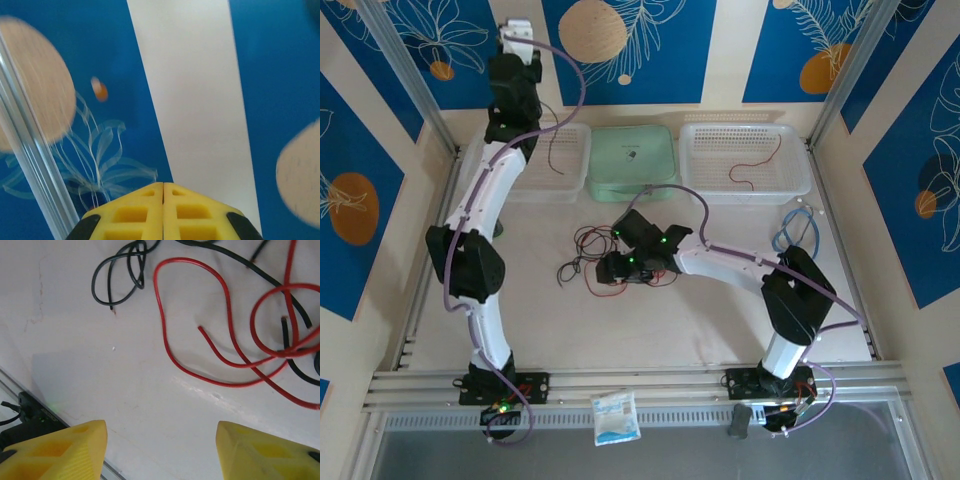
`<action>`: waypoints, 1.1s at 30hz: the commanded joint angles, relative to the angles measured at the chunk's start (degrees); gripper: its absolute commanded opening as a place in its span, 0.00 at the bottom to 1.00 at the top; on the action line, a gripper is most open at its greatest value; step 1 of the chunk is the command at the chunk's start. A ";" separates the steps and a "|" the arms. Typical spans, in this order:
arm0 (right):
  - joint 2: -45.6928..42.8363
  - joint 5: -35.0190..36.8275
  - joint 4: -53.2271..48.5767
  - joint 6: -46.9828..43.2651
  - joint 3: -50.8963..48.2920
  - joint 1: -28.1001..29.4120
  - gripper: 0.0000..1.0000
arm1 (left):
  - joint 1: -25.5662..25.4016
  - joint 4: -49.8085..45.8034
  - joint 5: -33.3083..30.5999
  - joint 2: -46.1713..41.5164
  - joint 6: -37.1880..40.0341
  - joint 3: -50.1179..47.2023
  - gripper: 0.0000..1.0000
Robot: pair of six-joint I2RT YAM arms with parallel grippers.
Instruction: Untangle the cables
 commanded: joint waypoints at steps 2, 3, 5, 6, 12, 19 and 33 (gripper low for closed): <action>3.71 2.34 -4.81 -4.32 3.56 1.14 0.59 | 1.01 -1.87 -0.48 1.02 -10.41 -8.71 0.06; 4.57 3.31 -5.68 -4.90 4.67 1.48 0.58 | 0.99 -3.27 -0.32 1.22 -12.43 -10.46 0.07; 6.48 5.70 -8.27 -6.45 7.44 2.30 0.56 | 1.02 -7.22 0.34 1.70 -16.40 -12.69 0.07; 7.56 7.69 -10.17 -7.26 9.19 2.83 0.55 | 1.05 -9.52 0.87 2.10 -18.51 -13.62 0.07; 10.73 17.24 -17.19 -8.42 15.68 4.54 0.52 | 1.21 -26.07 4.96 6.68 -27.87 -11.69 0.08; 10.04 22.33 -23.47 -4.00 17.92 4.70 0.50 | 2.74 -48.97 14.31 15.40 -36.13 0.70 0.30; 8.77 23.72 -25.23 1.84 13.59 4.26 0.49 | 2.83 -52.58 26.11 7.44 -33.88 4.87 1.00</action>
